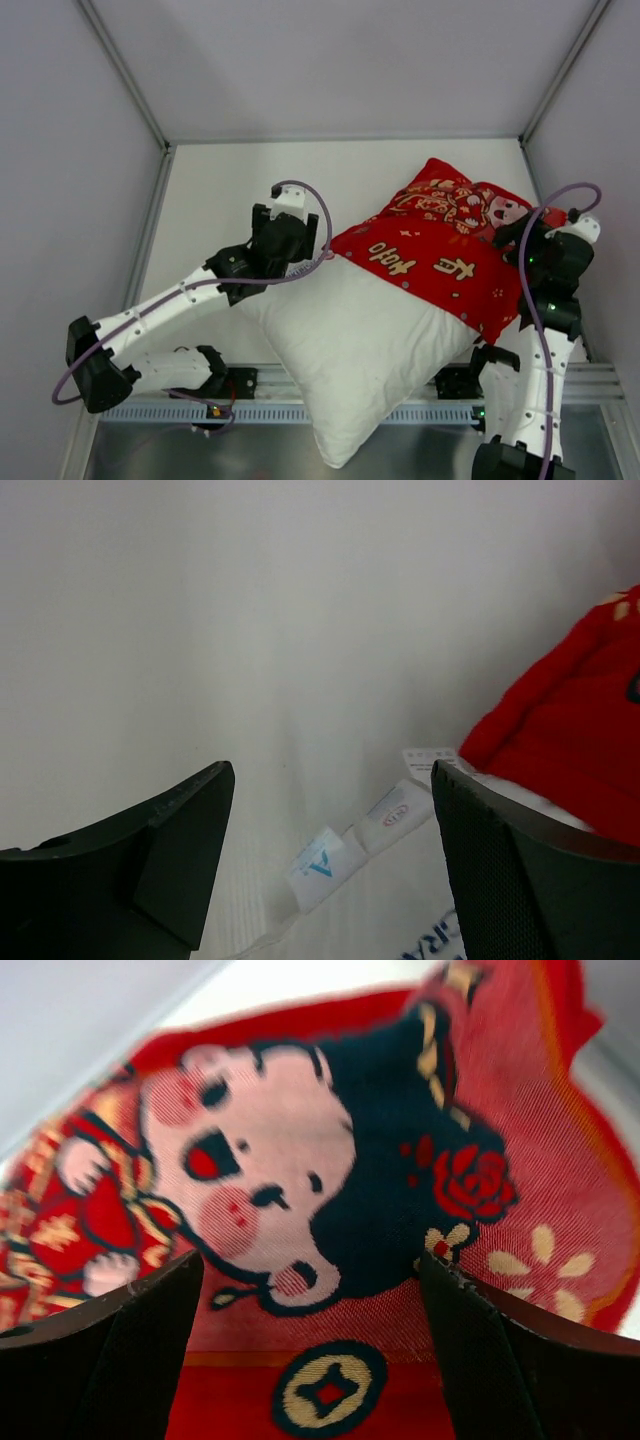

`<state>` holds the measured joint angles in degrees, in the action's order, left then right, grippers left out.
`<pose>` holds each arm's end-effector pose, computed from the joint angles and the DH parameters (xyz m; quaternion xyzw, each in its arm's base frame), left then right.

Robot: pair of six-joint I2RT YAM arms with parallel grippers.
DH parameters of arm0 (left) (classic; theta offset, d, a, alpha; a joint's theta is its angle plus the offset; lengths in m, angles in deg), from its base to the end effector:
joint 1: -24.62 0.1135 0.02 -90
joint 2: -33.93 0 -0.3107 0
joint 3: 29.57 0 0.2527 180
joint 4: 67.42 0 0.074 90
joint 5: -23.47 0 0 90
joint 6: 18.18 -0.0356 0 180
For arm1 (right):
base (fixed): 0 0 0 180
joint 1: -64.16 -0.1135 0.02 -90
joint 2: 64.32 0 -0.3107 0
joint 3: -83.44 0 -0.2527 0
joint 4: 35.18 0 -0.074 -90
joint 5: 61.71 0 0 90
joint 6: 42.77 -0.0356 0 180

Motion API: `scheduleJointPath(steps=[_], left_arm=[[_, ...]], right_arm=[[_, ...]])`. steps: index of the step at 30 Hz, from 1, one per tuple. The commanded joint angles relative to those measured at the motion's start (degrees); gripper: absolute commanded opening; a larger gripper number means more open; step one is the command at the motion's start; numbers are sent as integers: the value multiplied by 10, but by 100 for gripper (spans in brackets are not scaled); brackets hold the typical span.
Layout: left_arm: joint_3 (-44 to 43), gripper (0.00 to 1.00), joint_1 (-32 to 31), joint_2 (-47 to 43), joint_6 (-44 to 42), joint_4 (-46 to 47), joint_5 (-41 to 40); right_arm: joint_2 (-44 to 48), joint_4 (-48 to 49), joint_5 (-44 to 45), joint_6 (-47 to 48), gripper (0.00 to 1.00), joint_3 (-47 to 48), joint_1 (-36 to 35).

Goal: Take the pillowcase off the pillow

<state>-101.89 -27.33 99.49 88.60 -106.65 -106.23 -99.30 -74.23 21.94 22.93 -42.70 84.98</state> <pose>0.1584 -0.1655 0.3717 0.0933 0.8354 -0.0098 0.5416 0.1016 -0.0344 0.3357 0.2848 0.7683 0.0627 0.5698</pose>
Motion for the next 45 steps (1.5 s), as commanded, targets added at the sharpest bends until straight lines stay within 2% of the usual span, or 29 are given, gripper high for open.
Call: scheduleJointPath(steps=[1,6,8,12,13,15,16,19,20,21,22,23,24,26,30,33,35,39,45], left_arm=[[37,83,53,18,82,54,5],[99,83,70,21,107,93,28],[123,82,70,18,119,103,60],[169,80,61,11,135,145,139],[188,79,41,13,135,169,142],[195,79,20,20,143,178,133],[197,79,2,28,146,181,131],[196,79,-29,42,162,206,133],[186,79,-36,47,167,217,132],[178,79,-42,54,166,222,131],[168,79,-54,68,165,223,127],[156,79,-60,78,159,225,125],[128,79,-63,87,155,225,123],[101,80,-71,113,139,223,121],[44,80,-75,125,112,224,118],[30,80,-75,107,76,222,108],[26,80,-74,89,55,215,84],[8,81,-74,35,21,167,35],[-21,83,-71,-17,-21,128,-7]], right_arm=[[-10,9,-32,-10,84,-46,-20],[-66,59,-19,-26,86,-59,-67],[-117,87,2,-38,87,-41,-113],[-258,125,59,-62,87,26,-238],[-285,133,90,-64,87,66,-293],[-347,135,110,-68,88,114,-342],[-412,137,113,-73,88,140,-387],[-545,134,110,-68,88,269,-470],[-579,109,100,-63,88,356,-489],[-646,92,88,-47,88,409,-520],[-676,74,77,-40,88,458,-532],[-705,61,30,-32,88,554,-543],[-752,28,10,-23,88,603,-559],[-776,10,-43,-16,88,695,-564],[-714,4,-31,8,93,691,-558],[-622,4,-2,17,95,624,-539],[-567,5,55,28,98,557,-533],[-403,4,131,34,99,425,-507],[-224,-18,183,10,99,292,-494]])
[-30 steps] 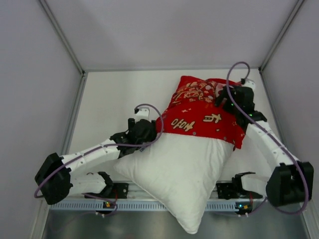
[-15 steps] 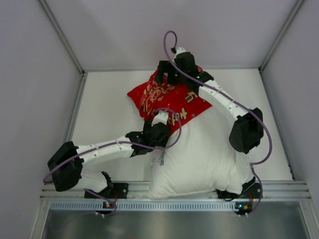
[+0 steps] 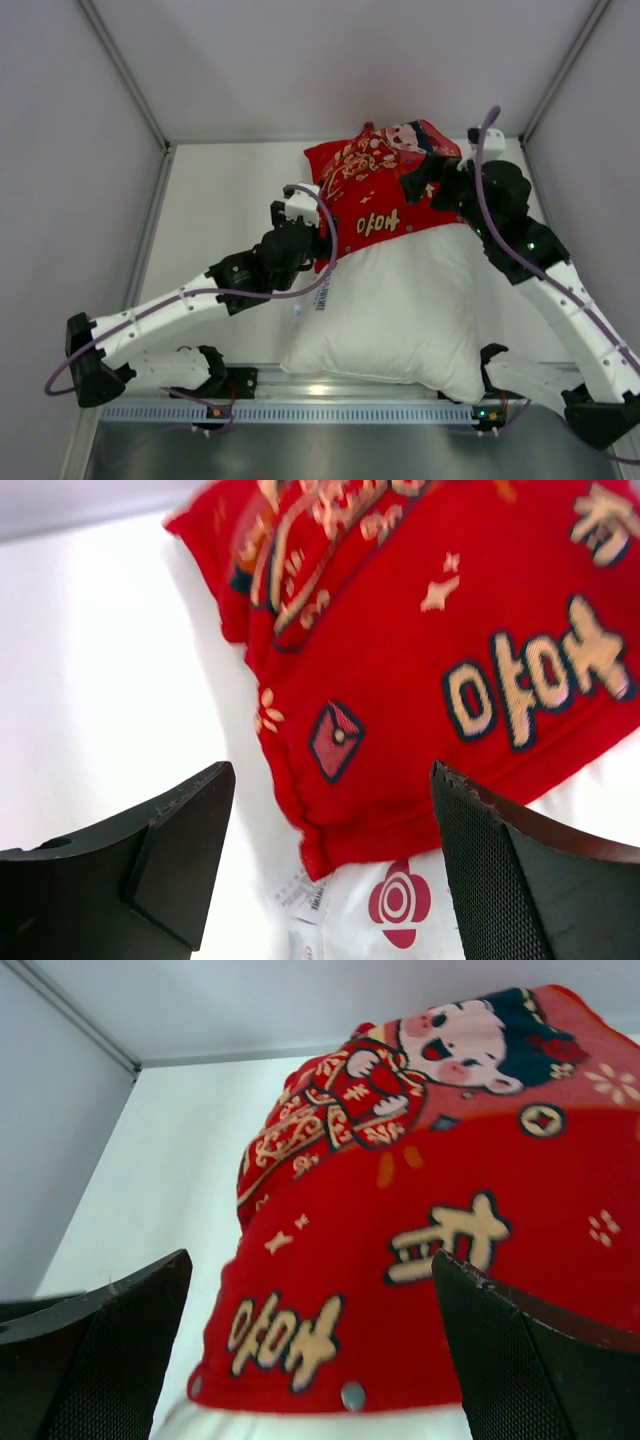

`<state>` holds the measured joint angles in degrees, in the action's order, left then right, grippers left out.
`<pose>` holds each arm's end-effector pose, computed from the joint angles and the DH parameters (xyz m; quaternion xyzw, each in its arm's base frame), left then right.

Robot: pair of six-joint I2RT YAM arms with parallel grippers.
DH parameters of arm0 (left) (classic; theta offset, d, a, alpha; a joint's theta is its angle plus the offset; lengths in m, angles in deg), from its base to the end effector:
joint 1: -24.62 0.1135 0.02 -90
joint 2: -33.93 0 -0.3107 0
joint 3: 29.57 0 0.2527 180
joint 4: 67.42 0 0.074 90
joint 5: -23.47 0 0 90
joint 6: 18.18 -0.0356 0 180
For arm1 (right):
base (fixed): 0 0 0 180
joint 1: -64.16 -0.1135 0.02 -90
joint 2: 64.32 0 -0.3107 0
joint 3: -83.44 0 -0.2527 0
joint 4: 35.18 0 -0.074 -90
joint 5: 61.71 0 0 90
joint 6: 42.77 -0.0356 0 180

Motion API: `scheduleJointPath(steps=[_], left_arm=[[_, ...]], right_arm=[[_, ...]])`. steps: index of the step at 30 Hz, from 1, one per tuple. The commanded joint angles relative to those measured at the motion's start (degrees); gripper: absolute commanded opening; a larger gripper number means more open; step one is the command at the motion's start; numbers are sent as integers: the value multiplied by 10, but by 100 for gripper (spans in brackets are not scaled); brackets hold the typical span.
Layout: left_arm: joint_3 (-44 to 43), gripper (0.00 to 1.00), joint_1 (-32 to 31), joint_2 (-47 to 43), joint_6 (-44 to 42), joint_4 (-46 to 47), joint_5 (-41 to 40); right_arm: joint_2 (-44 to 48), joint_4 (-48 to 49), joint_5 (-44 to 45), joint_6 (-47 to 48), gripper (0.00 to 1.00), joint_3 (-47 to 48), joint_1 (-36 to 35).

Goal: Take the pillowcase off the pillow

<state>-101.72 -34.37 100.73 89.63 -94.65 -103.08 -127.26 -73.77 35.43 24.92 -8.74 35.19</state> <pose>0.1441 -0.1986 0.3844 0.1122 0.7982 -0.1267 0.5781 0.1895 0.0998 0.4706 -0.0072 0.7858 0.2226 0.5769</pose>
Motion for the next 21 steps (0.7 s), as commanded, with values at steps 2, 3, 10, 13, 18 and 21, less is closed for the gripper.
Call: scheduleJointPath(steps=[2,3,10,13,18,21], left_arm=[[-22,83,0,-34,-42,8,-47],[-22,83,2,-34,-44,8,-50],[40,83,5,-40,3,2,-59],[84,83,7,-43,31,11,-54],[135,83,8,-27,74,20,-40],[173,82,8,-24,115,32,-6]], right_arm=[[88,-36,64,-35,99,-98,4],[118,-48,80,-43,98,-133,4],[261,-114,120,-128,93,-287,3],[318,-124,130,-137,92,-347,3],[306,-114,105,-140,92,-397,3],[268,-35,62,-146,92,-442,4]])
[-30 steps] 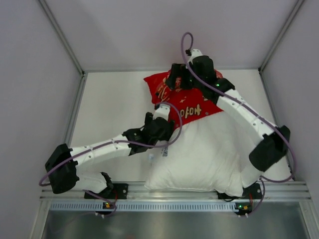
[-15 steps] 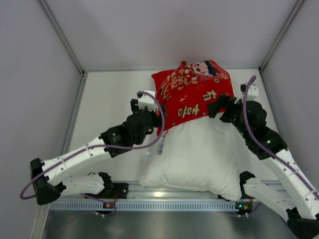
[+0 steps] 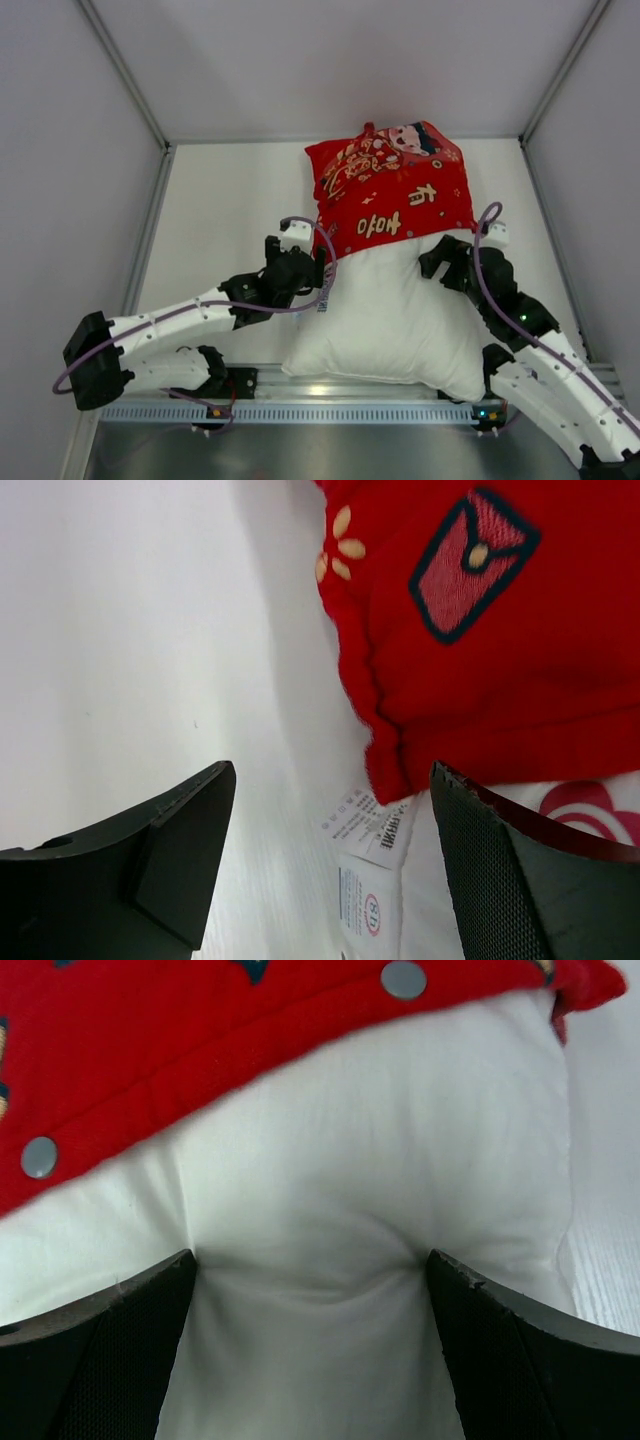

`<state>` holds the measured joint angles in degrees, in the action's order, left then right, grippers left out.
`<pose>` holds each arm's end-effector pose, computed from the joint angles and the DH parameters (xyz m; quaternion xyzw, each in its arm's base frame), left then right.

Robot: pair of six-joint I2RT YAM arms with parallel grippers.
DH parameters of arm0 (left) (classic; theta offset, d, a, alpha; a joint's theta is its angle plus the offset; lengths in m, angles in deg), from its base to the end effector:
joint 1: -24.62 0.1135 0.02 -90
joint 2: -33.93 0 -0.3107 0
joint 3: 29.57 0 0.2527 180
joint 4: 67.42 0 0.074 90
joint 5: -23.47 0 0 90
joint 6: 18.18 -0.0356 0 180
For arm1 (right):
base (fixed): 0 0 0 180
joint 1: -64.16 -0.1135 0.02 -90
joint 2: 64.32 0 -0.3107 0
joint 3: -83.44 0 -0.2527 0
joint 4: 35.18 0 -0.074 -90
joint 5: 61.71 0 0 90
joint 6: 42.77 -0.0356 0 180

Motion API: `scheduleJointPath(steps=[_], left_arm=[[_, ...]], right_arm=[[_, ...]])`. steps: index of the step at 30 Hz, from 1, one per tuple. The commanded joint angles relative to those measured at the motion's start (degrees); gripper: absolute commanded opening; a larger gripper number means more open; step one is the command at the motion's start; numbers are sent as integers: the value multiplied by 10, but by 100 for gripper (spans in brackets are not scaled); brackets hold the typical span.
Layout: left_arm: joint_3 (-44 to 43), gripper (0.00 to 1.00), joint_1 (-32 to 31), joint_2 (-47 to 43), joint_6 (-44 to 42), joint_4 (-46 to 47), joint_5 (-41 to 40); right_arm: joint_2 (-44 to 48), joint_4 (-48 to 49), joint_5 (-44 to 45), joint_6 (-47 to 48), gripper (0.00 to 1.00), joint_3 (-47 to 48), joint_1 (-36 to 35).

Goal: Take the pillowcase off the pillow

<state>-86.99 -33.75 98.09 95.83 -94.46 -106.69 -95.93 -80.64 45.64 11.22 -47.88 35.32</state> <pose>0.1347 -0.1750 0.3072 0.0901 0.8392 -0.0635 0.5324 0.0857 0.0351 0.2992 0.1302 0.8426 0.1621 0.4968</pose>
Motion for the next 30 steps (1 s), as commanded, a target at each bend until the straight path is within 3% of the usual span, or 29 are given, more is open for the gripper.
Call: scheduleJointPath(steps=[1,6,8,12,18,25,30], left_arm=[[36,82,3,3,75,36,42],[85,80,1,17,106,68,73],[90,80,1,14,108,68,76],[101,80,1,-4,104,71,69],[91,80,1,-2,95,83,67],[24,80,0,91,84,151,105],[-123,80,-4,233,54,176,117]], right_arm=[[-60,58,-53,-10,92,-58,2],[-221,224,-98,3,91,-46,-5],[-290,249,-111,18,91,-19,-11],[-402,258,-128,50,92,120,-35],[-556,191,-130,90,95,336,-99],[-560,186,-135,87,97,349,-117],[-445,164,-90,92,99,300,-104]])
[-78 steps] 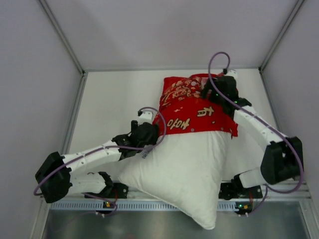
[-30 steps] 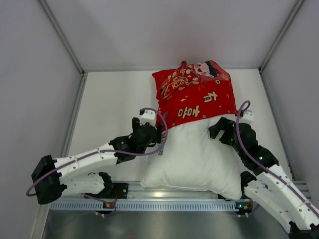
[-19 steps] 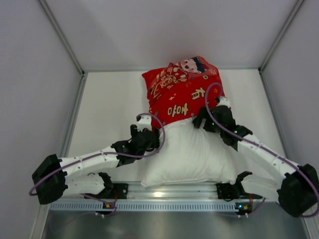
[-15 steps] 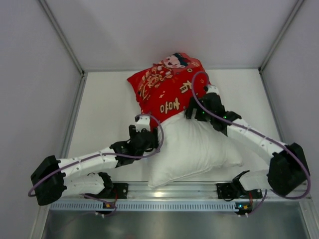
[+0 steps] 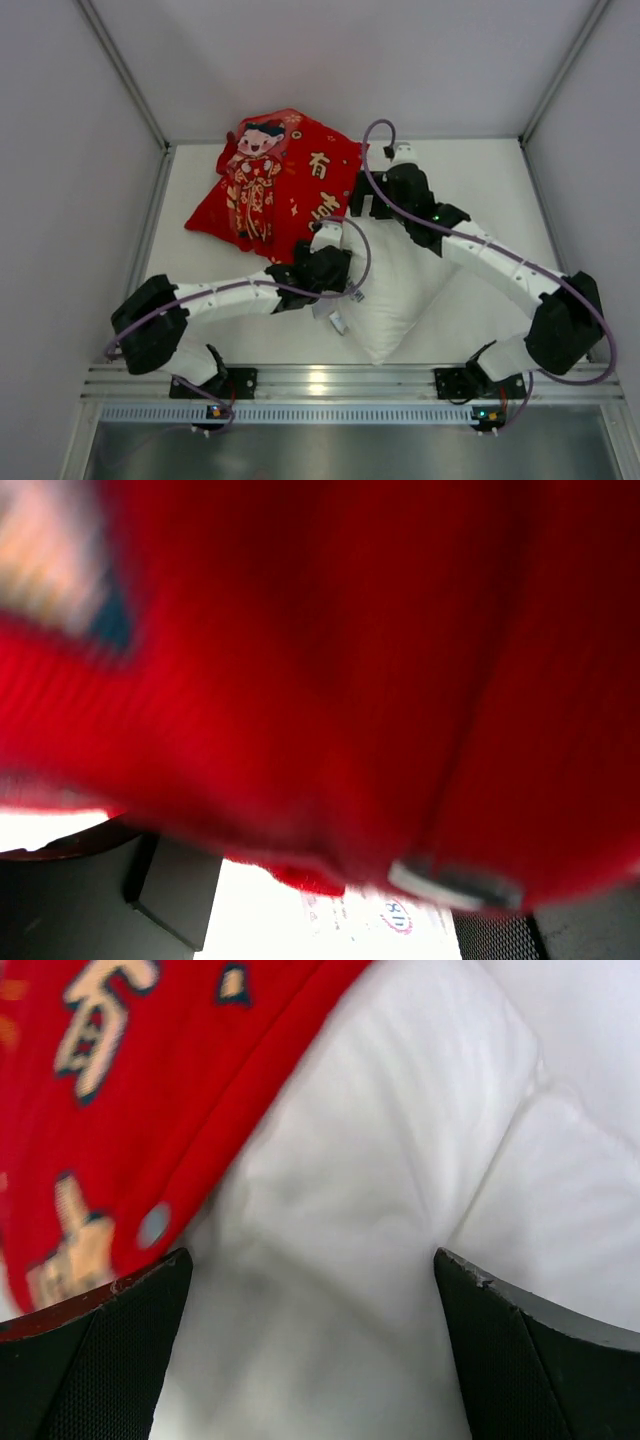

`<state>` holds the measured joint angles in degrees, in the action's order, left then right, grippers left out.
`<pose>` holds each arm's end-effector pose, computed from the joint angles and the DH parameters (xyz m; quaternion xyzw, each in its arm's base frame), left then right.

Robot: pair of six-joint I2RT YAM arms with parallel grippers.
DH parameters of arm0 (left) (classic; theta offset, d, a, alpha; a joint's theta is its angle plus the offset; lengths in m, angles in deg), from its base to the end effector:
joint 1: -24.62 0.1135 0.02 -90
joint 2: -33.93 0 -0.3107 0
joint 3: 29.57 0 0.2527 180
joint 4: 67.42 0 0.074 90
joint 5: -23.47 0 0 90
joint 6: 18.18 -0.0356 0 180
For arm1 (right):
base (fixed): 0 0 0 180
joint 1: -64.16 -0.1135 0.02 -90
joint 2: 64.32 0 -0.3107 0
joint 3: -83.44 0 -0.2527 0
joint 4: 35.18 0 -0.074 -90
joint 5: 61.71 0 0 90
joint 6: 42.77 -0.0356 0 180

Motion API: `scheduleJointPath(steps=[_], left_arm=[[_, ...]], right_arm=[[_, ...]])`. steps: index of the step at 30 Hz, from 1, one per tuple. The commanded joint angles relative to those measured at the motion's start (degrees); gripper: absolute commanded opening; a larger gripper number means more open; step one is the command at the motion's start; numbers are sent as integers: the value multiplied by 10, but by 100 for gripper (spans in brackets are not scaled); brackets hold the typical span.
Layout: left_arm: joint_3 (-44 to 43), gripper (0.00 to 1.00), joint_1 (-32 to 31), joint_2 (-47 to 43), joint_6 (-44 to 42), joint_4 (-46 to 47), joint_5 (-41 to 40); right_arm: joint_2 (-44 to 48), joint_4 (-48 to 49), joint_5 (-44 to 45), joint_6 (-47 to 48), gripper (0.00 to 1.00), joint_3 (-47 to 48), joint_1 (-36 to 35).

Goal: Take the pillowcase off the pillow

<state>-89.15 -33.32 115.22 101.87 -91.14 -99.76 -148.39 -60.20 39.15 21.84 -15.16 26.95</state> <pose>0.1655 -0.2274 0.2532 0.1084 0.8867 -0.0621 0.4452 0.2723 0.1983 0.3601 -0.0390 0.8524 0.1984 0.4821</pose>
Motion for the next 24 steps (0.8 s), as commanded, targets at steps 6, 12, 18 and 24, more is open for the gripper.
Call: scheduleJointPath(steps=[6,12,18,24], left_arm=[[-225,81,-19,119,-51,142,64],[-230,82,-24,48,-89,112,90],[-184,84,-24,-82,-145,32,15],[-123,84,-2,-176,-154,-76,-77]], right_arm=[[248,-89,15,-9,99,-66,18],[365,-123,33,-11,99,-110,54],[417,-132,23,-27,99,-194,55],[457,-115,13,-50,99,-286,53]])
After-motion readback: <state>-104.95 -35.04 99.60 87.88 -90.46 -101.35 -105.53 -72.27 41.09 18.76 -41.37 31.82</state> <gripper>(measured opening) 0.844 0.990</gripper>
